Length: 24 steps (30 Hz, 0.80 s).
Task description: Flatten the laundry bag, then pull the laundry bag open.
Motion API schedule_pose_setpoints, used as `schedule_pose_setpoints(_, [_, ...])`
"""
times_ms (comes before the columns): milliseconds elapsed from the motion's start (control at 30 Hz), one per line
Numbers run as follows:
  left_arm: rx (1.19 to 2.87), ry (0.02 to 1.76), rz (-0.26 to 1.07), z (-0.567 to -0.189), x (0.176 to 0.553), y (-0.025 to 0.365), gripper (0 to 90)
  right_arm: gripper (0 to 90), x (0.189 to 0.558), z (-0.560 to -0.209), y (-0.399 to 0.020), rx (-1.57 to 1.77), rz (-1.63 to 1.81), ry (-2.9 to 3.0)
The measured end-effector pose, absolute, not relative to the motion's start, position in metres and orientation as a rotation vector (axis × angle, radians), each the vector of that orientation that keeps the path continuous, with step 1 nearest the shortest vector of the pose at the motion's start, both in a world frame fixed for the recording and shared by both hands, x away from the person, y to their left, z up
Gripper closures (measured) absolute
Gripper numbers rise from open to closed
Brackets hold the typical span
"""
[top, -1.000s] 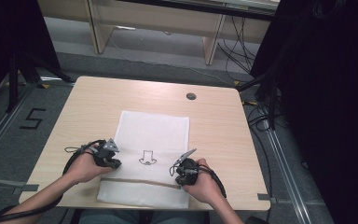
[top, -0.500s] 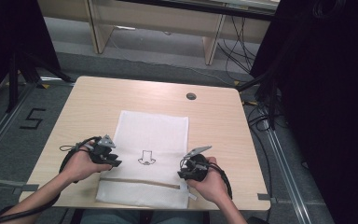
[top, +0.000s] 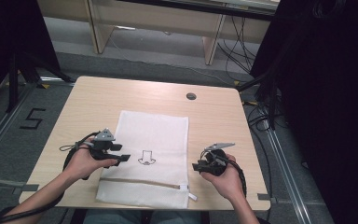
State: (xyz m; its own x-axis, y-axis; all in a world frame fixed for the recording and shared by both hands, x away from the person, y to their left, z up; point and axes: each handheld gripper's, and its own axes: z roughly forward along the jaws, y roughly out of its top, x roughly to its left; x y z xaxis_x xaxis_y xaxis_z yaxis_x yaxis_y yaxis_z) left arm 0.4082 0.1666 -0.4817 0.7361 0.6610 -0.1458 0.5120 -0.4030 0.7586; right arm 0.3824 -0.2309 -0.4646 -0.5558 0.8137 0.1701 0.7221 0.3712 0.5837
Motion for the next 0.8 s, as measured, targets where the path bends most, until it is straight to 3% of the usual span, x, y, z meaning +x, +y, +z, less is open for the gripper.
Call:
schedule_pose_setpoints(267, [2.096, 0.868, 0.241, -0.484, 0.405, 0.168, 39.7, 66.8, 0.379, -0.462, -0.229, 1.373, 0.928, 2.465])
schedule_pose_setpoints(667, [2.077, 0.779, 0.208, -0.483, 0.4, 0.155, 43.7, 88.5, 0.376, -0.459, -0.221, 1.21, 0.825, 2.598])
schedule_pose_setpoints(800, [2.1, 0.74, 0.201, -0.482, 0.397, 0.153, 44.8, 87.1, 0.37, -0.458, -0.216, 1.268, 0.794, 2.613])
